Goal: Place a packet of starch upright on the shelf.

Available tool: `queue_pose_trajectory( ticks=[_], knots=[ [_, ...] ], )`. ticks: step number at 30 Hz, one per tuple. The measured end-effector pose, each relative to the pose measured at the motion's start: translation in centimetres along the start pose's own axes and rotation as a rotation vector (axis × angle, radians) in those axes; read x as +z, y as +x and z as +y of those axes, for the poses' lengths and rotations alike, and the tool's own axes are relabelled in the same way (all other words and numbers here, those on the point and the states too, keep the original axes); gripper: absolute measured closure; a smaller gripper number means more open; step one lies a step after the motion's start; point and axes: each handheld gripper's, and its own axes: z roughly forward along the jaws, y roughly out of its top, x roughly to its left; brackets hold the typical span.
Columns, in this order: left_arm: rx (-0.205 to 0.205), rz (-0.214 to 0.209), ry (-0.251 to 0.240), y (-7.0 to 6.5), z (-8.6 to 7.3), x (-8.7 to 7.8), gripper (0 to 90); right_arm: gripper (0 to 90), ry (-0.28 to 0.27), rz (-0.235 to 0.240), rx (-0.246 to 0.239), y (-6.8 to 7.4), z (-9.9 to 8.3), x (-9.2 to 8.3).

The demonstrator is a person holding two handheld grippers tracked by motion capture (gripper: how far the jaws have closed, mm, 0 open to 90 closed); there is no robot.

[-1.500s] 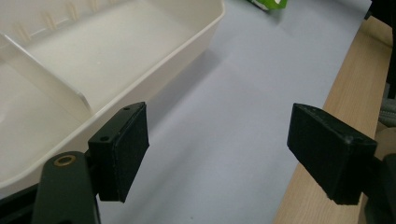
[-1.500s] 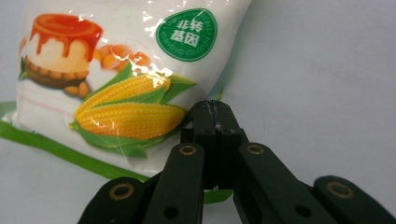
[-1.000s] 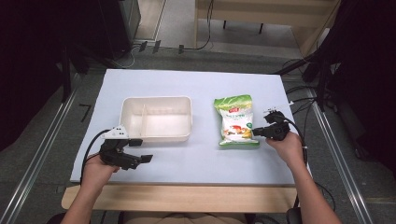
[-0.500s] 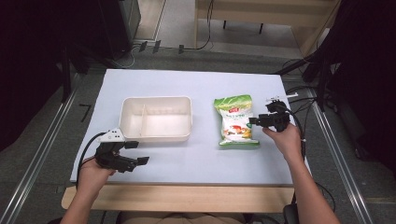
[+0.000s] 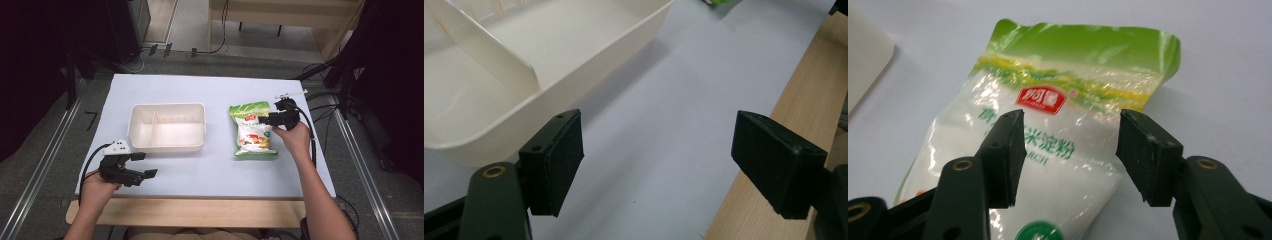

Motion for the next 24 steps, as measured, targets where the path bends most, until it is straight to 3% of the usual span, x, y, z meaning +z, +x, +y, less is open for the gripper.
queue_pose_trajectory(
  ticks=[3, 6, 12, 15, 24],
  knots=[
    [0.002, 0.007, 0.004, 0.0, 0.0, 0.0, 21.6, 42.5, -0.022, -0.009, 0.025, -0.8, 0.4, 0.6],
    [0.0, 0.004, 0.0, 0.1, -0.1, 0.0, 21.6, 38.0, -0.007, -0.062, 0.031, -1.4, 0.8, 1.4],
    [0.006, 0.009, 0.01, 0.0, -0.1, 0.0, 21.6, 36.8, 0.002, -0.028, 0.091, -2.5, 0.9, 3.0],
    [0.006, 0.009, 0.009, 0.0, -0.1, 0.0, 21.6, 34.9, 0.034, -0.018, 0.095, -2.6, 0.8, 4.0],
    [0.009, 0.006, 0.005, -0.2, -0.2, -0.1, 21.6, 38.4, 0.073, 0.084, 0.089, -1.6, 0.7, 5.4]
  ],
)
